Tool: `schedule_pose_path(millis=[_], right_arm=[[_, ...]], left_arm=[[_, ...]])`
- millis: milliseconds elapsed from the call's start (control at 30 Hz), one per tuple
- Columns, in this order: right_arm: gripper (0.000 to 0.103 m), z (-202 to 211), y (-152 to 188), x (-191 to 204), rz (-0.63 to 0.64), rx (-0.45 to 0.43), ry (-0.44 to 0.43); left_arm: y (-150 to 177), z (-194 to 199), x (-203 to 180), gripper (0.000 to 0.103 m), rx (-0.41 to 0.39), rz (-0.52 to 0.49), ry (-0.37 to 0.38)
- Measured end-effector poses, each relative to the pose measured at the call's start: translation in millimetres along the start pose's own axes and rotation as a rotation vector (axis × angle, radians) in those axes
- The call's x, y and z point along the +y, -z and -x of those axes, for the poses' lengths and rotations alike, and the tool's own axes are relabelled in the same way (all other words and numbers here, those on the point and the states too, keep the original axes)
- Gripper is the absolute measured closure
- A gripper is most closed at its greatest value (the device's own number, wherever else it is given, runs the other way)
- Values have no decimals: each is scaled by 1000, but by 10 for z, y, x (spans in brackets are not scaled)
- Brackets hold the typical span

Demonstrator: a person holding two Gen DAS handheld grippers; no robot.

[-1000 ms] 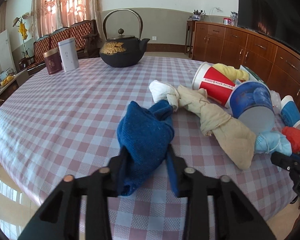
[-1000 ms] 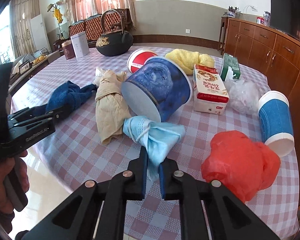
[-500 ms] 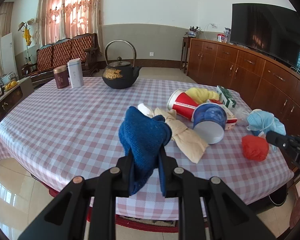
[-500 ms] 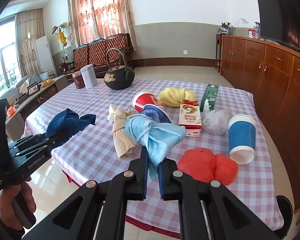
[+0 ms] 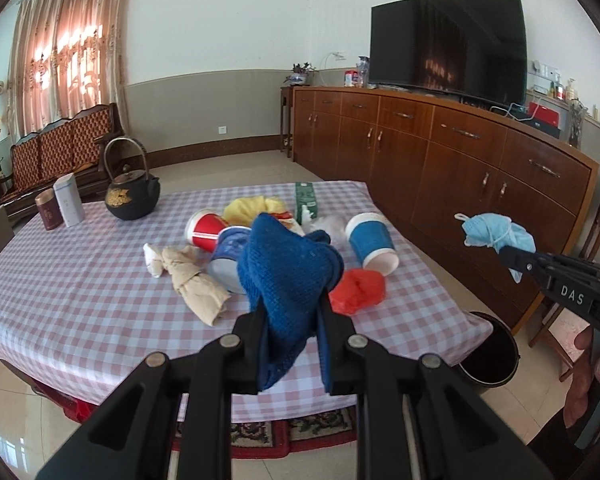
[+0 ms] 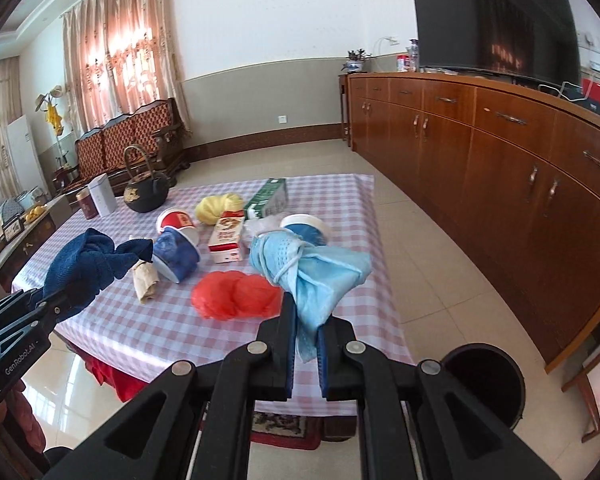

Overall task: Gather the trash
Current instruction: 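Carry the blue towel and light-blue cloth in both grippers over the black bin, then open both grippers to drop the towel and cloth into the bin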

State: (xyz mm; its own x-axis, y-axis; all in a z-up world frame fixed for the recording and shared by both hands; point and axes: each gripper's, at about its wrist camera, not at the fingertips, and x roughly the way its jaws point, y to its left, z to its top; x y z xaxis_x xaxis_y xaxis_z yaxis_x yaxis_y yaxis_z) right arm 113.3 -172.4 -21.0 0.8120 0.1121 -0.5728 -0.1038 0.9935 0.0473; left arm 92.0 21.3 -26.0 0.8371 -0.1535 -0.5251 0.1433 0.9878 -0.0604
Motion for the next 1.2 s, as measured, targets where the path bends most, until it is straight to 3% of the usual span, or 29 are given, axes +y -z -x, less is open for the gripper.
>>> schedule_pose_path(millis=[333,667,1033,1200], right_arm=[[94,494,224,-1029,-97,1,163],[94,577,753,-2162,-183,107,284],[93,202,1117,-2879,-208,213,283],[93,-177,1304,-3154,-167,312,214]], left_arm=[[-50,-111,-916,82,22,-110,175],[182,-558,-2095,82,158,-238,377],[545,-1117,-3073,82,286,-335,447],[731,-1508,-3291,82,359,-348,455]])
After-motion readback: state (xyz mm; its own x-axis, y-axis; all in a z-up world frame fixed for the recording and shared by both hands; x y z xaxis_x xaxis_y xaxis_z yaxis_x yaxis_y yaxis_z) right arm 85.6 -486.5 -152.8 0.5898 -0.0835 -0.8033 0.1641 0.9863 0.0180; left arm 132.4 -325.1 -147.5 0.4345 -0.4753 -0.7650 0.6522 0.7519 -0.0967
